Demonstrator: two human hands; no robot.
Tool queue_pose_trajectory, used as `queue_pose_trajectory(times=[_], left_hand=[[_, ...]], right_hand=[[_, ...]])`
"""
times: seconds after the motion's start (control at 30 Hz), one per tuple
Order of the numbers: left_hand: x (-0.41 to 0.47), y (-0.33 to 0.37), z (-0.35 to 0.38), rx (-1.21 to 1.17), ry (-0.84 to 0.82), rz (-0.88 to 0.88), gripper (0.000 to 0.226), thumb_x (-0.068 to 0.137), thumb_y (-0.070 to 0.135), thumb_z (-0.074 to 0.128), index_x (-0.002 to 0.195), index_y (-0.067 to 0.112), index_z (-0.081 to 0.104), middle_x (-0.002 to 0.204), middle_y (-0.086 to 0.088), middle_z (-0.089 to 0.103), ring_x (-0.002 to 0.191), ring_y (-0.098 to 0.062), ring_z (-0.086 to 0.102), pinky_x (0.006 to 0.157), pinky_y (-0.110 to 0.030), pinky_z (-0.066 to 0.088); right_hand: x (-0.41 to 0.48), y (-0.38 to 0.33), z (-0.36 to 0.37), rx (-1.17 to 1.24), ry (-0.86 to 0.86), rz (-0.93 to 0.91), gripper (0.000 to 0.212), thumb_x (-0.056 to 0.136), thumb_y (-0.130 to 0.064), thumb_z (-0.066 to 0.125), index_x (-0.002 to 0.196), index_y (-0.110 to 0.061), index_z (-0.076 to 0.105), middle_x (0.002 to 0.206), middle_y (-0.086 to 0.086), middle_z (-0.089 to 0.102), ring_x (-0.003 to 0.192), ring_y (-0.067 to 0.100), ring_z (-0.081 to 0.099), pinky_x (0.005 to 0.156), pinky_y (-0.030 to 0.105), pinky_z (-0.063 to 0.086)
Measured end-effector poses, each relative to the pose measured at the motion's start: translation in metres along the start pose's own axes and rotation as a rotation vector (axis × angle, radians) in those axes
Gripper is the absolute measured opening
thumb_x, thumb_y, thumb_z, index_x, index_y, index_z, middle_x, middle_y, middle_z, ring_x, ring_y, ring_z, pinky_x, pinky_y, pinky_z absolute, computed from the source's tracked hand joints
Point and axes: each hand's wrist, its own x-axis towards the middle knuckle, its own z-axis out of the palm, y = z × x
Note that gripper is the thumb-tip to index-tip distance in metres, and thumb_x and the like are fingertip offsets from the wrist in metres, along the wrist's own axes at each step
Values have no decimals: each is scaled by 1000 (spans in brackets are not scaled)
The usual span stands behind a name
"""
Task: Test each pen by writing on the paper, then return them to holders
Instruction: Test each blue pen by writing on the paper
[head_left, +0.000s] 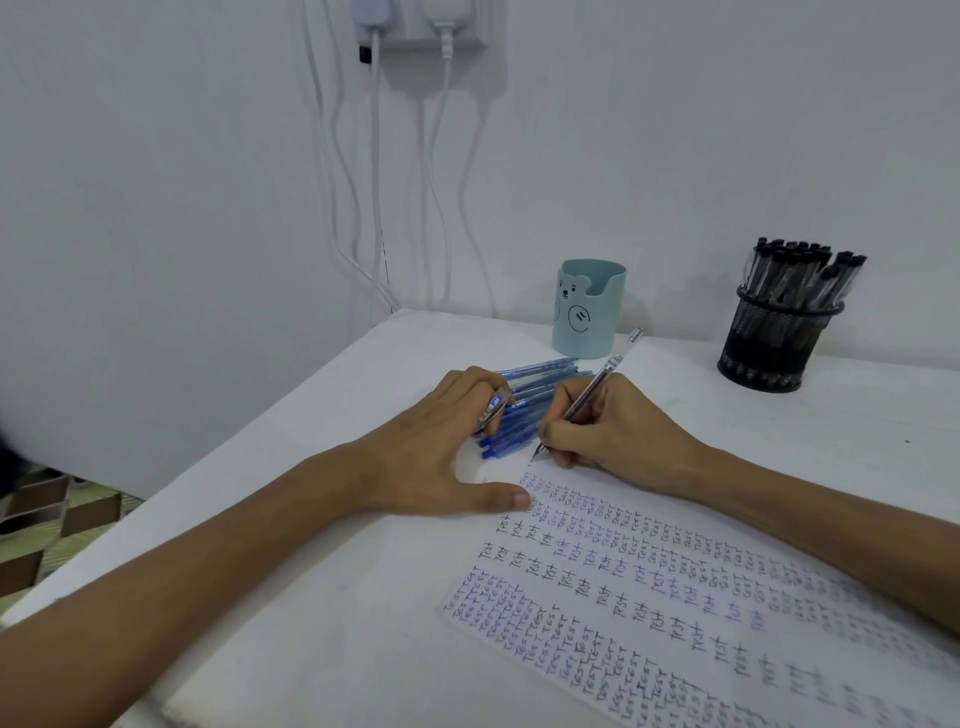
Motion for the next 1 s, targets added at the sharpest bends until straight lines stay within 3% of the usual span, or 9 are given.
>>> queue_pose_trajectory(times=[0.53,0.77,1.0], left_hand=[[-1,-1,0,6,-4,7,52,82,65,75,100,49,29,131,10,42,122,-12,42,100,-14,34],[-1,-1,1,1,2,9,52,82,65,76,99,48,30,131,9,42,123,-13,42,102,-22,37],[0,-1,1,-12,6,12,52,82,63,77,100,49,30,131,9,42,124,-12,42,103,-20,36]], right_hand=[[1,0,0,-4,20,20,15,88,1,64,74,-2,64,61,10,68,51,11,49,52,19,40],[0,-1,0,-2,14,23,20,88,0,64,70,-8,63,61,11,67,52,14,47,52,21,40],[1,1,-1,-9,37,30,14,89,-2,65,75,-4,63,61,10,68,48,11,46,50,22,40]])
